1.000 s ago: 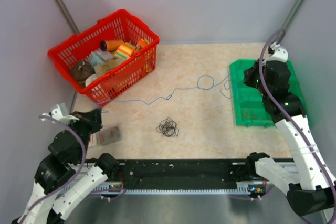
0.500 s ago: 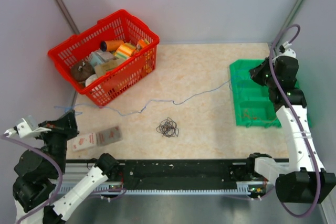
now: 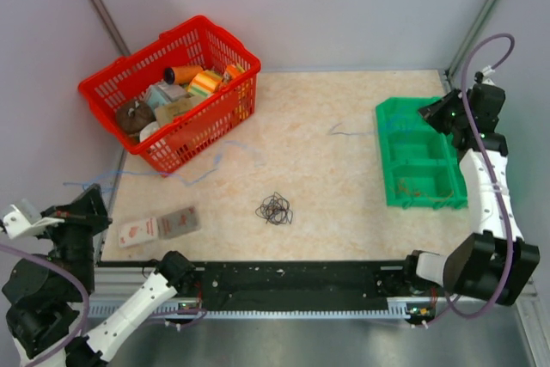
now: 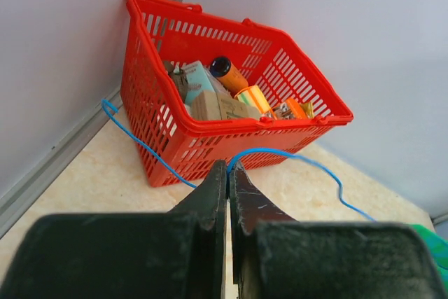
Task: Untangle the cables
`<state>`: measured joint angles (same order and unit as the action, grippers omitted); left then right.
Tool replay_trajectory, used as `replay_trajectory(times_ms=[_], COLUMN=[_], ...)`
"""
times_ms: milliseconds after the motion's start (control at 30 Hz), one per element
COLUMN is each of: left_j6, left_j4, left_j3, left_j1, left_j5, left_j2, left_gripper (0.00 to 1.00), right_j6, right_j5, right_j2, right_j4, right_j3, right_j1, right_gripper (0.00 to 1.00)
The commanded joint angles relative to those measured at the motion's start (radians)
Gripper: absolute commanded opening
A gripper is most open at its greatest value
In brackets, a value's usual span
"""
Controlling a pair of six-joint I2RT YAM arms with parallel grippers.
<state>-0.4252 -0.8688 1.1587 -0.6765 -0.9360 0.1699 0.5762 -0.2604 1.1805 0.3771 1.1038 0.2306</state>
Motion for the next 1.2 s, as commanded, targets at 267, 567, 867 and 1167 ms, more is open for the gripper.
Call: replay_trajectory(times_ms=[267, 567, 867, 1167], left_j6=[0.043, -0.046, 0.009, 0.011], left_j4=[0.071, 0.18, 0.212, 0.243], left_j3=[-0.031, -0.134, -0.1, -0.139], left_j1=[-0.003, -0.001, -0.001, -0.003], left_j5=[0.045, 0.238, 0.27, 0.292], left_j2=[0.011, 0.098, 0.143, 0.148], left_gripper=[0.0, 0.0, 0.0, 0.0], right_j6=[0.005, -0.035, -0.111, -0.159], right_j5=[-0.114, 0.091, 0.359, 0.538], right_j2=[0.041, 0.028, 0.057, 0.134], right_j4=[-0.101, 0.026, 0.129, 0.109], right_j3=[0.07, 0.168, 0.189, 0.156], right_j1=[-0.048, -0.074, -0.074, -0.074], right_gripper=[0.0, 0.0, 0.0, 0.0])
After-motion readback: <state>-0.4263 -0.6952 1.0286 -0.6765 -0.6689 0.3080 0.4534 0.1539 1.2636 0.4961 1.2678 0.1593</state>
